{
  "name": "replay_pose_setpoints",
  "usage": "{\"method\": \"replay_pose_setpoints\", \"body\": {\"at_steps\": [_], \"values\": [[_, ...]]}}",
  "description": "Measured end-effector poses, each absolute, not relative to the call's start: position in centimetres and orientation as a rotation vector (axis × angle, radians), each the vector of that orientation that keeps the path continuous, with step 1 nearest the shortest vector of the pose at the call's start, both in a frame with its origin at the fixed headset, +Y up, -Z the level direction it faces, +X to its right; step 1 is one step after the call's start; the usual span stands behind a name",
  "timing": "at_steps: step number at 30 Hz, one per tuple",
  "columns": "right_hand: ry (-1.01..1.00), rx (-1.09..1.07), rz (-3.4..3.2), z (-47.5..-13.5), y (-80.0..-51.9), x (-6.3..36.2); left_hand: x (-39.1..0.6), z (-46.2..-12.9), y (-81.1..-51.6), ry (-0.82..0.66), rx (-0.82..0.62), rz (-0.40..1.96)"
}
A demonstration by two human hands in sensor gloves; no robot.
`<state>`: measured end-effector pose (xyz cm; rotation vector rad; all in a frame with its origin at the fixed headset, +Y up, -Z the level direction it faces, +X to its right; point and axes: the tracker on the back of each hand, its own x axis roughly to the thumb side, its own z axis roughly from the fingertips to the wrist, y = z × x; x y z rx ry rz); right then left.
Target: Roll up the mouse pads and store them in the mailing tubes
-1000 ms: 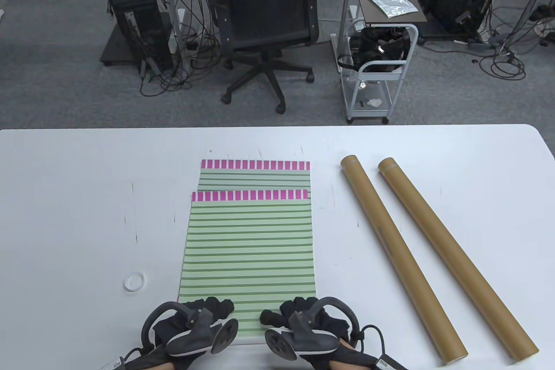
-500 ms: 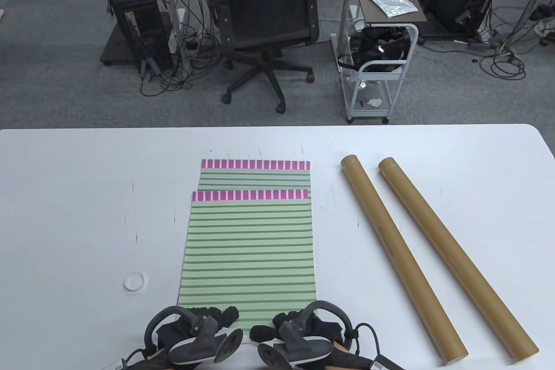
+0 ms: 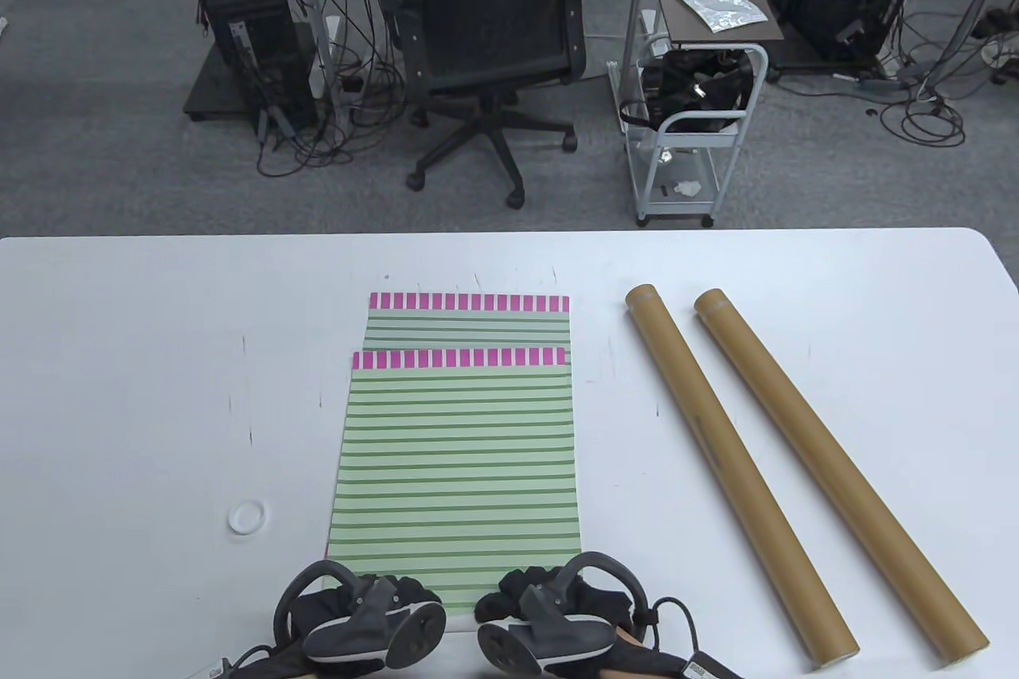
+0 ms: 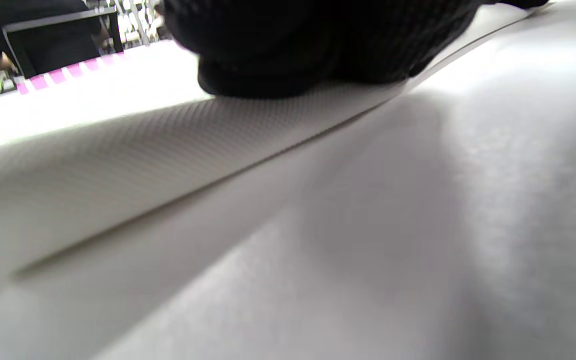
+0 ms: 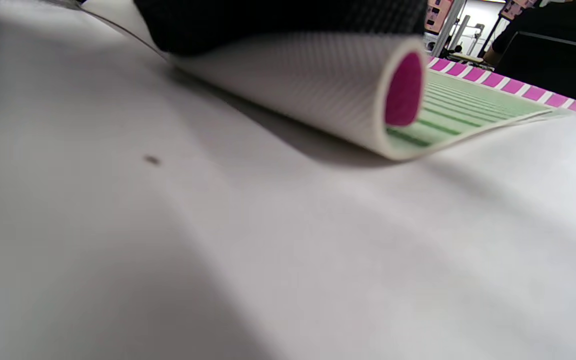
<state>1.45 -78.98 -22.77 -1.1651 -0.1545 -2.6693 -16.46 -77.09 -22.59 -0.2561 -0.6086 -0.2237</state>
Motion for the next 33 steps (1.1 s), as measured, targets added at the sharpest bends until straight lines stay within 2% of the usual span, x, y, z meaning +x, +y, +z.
{"method": "replay_pose_setpoints", "body": {"at_steps": [3,6,15,19,24,27,33], "values": [[-0.218,-1.194,-2.708,-22.8,-78.7,1.6,-16.5,-22.4,-77.0,-0.638,-0.332,-0.160],[-0.141,-1.183,-2.657,-22.7,-78.6,1.4,-16.5,-22.2,-77.1,-0.639,-0.268,-0.234],[-0.124,-1.136,-2.669,-23.1,-78.9,1.3,-16.4,-22.0,-77.0,-0.637,-0.165,-0.259],[-0.029,-1.133,-2.606,-22.6,-78.7,1.2,-16.5,-21.9,-77.0,-0.619,-0.108,-0.299],[-0.014,-1.131,-2.638,-22.8,-78.3,1.2,-17.0,-22.6,-76.9,-0.610,-0.160,-0.259],[-0.211,-1.148,-2.742,-23.0,-78.0,1.5,-17.2,-22.8,-76.7,-0.628,-0.266,-0.161],[-0.122,-1.061,-2.798,-23.6,-78.2,2.2,-17.3,-23.1,-77.1,-0.569,-0.234,-0.187]]}}
